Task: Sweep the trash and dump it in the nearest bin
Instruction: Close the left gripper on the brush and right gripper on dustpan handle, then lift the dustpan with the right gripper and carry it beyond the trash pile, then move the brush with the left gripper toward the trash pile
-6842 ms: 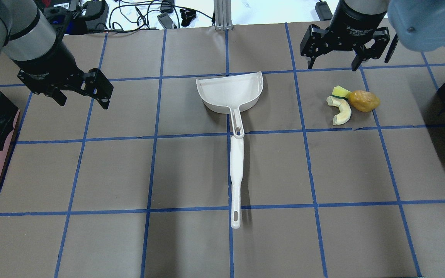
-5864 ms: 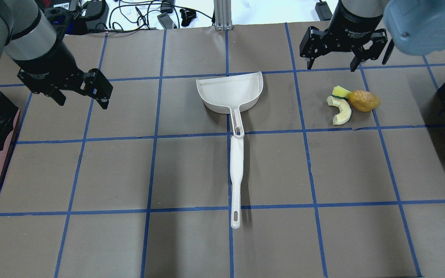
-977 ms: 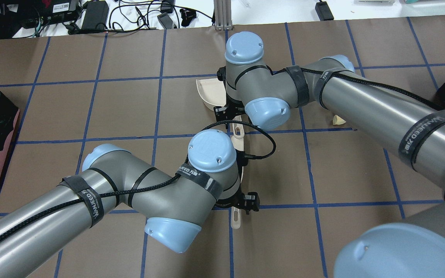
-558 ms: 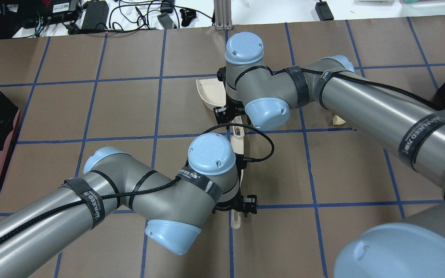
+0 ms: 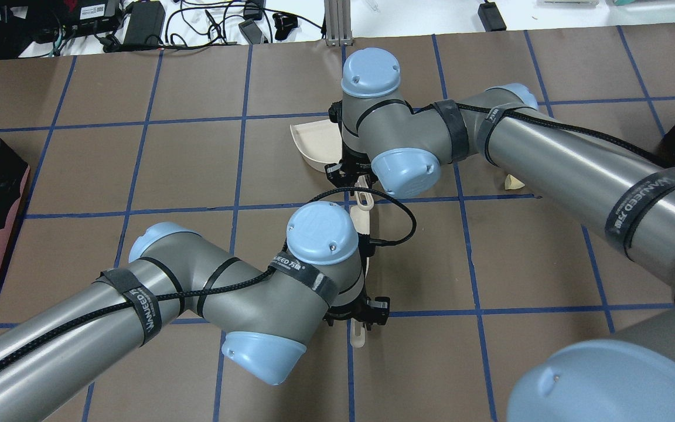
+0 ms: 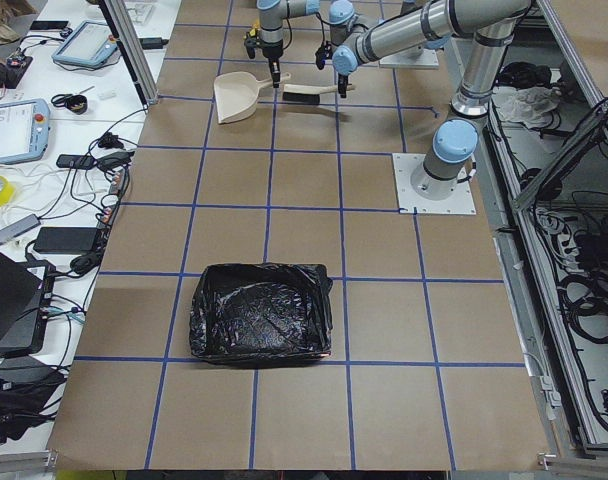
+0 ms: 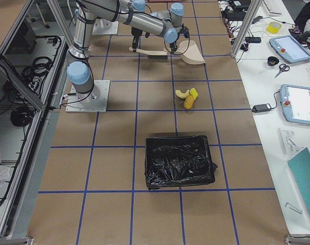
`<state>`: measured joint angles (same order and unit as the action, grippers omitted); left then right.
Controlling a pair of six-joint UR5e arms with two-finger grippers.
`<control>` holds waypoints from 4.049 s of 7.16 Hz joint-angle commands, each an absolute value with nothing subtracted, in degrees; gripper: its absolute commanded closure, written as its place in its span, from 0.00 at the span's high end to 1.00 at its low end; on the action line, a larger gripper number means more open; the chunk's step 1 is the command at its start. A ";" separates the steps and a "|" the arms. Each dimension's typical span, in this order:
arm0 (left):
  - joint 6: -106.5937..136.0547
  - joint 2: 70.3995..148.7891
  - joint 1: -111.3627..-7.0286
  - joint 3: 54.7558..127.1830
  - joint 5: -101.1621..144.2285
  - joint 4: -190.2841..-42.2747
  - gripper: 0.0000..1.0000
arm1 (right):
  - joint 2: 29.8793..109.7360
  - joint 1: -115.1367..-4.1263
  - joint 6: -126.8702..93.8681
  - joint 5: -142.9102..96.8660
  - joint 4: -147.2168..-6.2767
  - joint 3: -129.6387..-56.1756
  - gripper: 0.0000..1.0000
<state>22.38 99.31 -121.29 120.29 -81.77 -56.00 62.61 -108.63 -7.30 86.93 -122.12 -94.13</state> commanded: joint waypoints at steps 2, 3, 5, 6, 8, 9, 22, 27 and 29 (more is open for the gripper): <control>22.41 100.72 -121.29 119.80 -81.83 -54.68 0.70 | 64.84 -107.50 -6.34 87.79 -121.99 -92.30 0.05; 22.33 100.72 -121.29 119.53 -81.83 -54.67 0.58 | 66.34 -105.84 -5.81 88.15 -121.38 -91.07 0.05; 22.93 100.72 -121.29 119.53 -81.56 -54.84 0.38 | 68.19 -99.09 4.85 87.89 -116.57 -89.39 0.06; 26.85 100.72 -121.29 119.53 -81.56 -54.84 0.00 | 68.38 -94.62 15.28 87.80 -112.80 -87.99 0.08; 28.56 100.55 -121.20 118.49 -82.00 -55.36 0.00 | 70.22 -87.75 27.97 88.42 -108.12 -85.09 0.09; 28.74 100.46 -121.03 116.04 -82.35 -56.42 0.00 | 70.31 -83.36 35.00 90.33 -107.41 -84.64 0.08; 46.73 133.04 -122.68 63.40 -78.06 -68.03 0.00 | 67.17 -55.46 113.74 103.33 -115.90 -84.20 0.00; 55.89 137.72 -127.52 60.12 -77.70 -66.45 0.00 | 65.48 -55.55 107.76 106.61 -119.00 -87.44 0.00; 59.83 137.72 -128.05 60.12 -77.70 -66.18 0.00 | 65.30 -55.55 105.48 106.61 -119.00 -88.76 0.00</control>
